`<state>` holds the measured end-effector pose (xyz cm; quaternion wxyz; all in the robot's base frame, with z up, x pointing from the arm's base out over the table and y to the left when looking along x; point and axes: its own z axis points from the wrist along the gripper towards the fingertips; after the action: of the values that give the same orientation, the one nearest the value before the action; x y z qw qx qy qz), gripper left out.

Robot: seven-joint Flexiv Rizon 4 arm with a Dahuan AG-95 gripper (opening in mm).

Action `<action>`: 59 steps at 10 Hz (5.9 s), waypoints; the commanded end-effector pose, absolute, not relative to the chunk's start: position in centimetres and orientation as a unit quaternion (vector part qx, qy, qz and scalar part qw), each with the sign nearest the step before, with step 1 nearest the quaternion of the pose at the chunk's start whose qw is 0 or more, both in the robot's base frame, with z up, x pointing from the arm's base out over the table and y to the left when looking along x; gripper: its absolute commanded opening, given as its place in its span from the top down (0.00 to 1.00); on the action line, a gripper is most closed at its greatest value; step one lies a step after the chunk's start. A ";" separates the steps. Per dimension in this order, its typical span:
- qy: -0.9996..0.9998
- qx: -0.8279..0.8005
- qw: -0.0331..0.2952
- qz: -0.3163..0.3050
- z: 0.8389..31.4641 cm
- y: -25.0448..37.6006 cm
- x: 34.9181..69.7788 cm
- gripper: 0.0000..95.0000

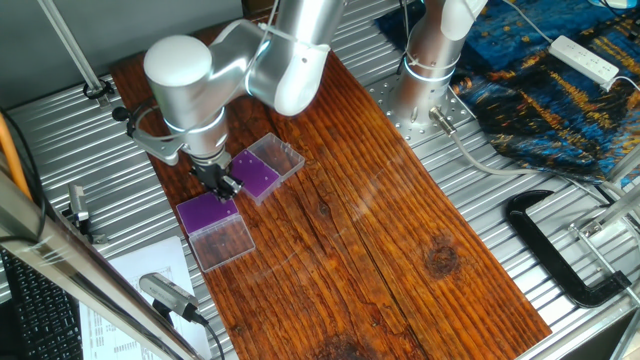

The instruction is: Transfer all small pipette tips from one holder to another

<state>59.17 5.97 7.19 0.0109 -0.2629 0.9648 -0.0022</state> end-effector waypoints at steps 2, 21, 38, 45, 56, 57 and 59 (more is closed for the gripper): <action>0.965 -0.263 0.011 -0.002 7.5 5.9 59.1 1.00; 0.962 -0.274 0.007 0.002 7.0 5.4 59.1 0.80; 0.971 -0.236 -0.037 0.026 6.9 4.7 50.1 0.80; 0.975 -0.221 -0.014 0.024 6.4 4.0 48.3 0.80; 0.979 -0.205 0.000 0.018 5.3 4.5 47.8 1.00; 0.979 -0.205 0.000 0.017 5.3 4.5 47.8 1.00; 0.979 -0.204 0.000 0.018 5.3 4.5 47.8 1.00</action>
<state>47.80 4.52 5.30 -0.0001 -0.2043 0.9787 0.0181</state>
